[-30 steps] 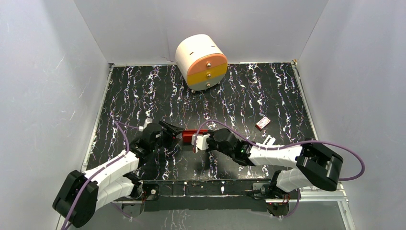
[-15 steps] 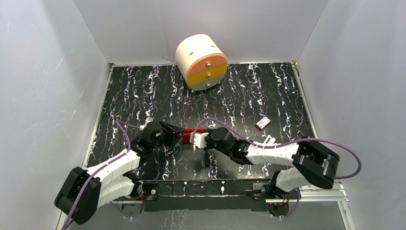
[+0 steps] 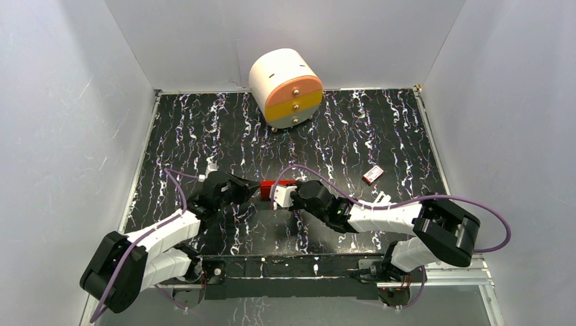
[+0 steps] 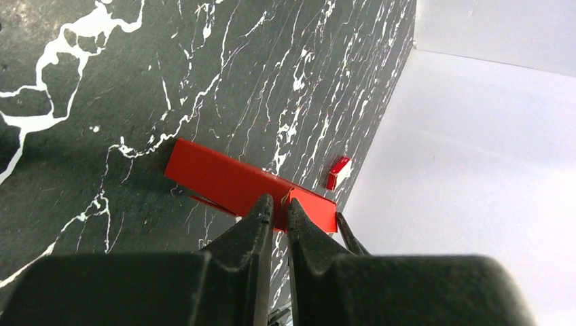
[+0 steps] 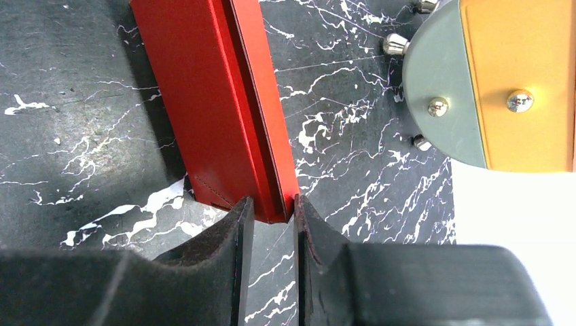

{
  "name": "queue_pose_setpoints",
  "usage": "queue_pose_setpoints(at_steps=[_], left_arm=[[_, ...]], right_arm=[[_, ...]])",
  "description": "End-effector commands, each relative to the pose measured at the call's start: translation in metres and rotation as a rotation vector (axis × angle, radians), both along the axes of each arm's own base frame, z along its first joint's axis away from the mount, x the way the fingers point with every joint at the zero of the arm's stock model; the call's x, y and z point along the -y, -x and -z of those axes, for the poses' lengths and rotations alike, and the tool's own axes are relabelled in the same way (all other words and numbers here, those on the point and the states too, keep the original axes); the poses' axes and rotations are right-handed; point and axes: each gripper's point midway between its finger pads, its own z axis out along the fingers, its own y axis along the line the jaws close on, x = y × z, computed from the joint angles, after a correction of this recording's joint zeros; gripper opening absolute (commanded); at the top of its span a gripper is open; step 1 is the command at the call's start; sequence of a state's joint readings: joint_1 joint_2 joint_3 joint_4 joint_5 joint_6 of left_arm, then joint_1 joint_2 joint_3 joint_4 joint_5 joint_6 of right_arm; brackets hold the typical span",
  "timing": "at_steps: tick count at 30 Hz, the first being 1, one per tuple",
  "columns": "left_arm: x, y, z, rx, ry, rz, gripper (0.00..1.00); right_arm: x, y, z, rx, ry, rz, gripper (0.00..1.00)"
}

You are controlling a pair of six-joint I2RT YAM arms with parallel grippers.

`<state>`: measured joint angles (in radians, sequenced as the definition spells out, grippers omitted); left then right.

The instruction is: Fold the paper box

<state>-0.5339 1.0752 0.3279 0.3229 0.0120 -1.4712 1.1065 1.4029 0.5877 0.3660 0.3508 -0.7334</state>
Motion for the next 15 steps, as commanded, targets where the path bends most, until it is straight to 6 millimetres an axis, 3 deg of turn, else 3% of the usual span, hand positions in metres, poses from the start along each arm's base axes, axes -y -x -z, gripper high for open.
queue_pose_setpoints(at_steps=[1, 7, 11, 15], left_arm=[[0.004, 0.025, 0.034, -0.104, -0.068, 0.106, 0.07], [0.003, 0.030, 0.047, -0.117, -0.134, 0.159, 0.10], [-0.002, 0.028, 0.048, -0.103, -0.167, 0.148, 0.10], [-0.004, 0.024, 0.045, -0.082, -0.191, 0.150, 0.11]], right_arm=[[-0.005, 0.012, 0.021, -0.092, 0.017, -0.017, 0.20], [-0.006, 0.013, 0.026, -0.093, 0.028, -0.018, 0.21], [-0.008, 0.013, 0.010, -0.084, 0.000, -0.019, 0.32], [-0.008, 0.013, -0.008, -0.075, -0.042, -0.016, 0.50]])
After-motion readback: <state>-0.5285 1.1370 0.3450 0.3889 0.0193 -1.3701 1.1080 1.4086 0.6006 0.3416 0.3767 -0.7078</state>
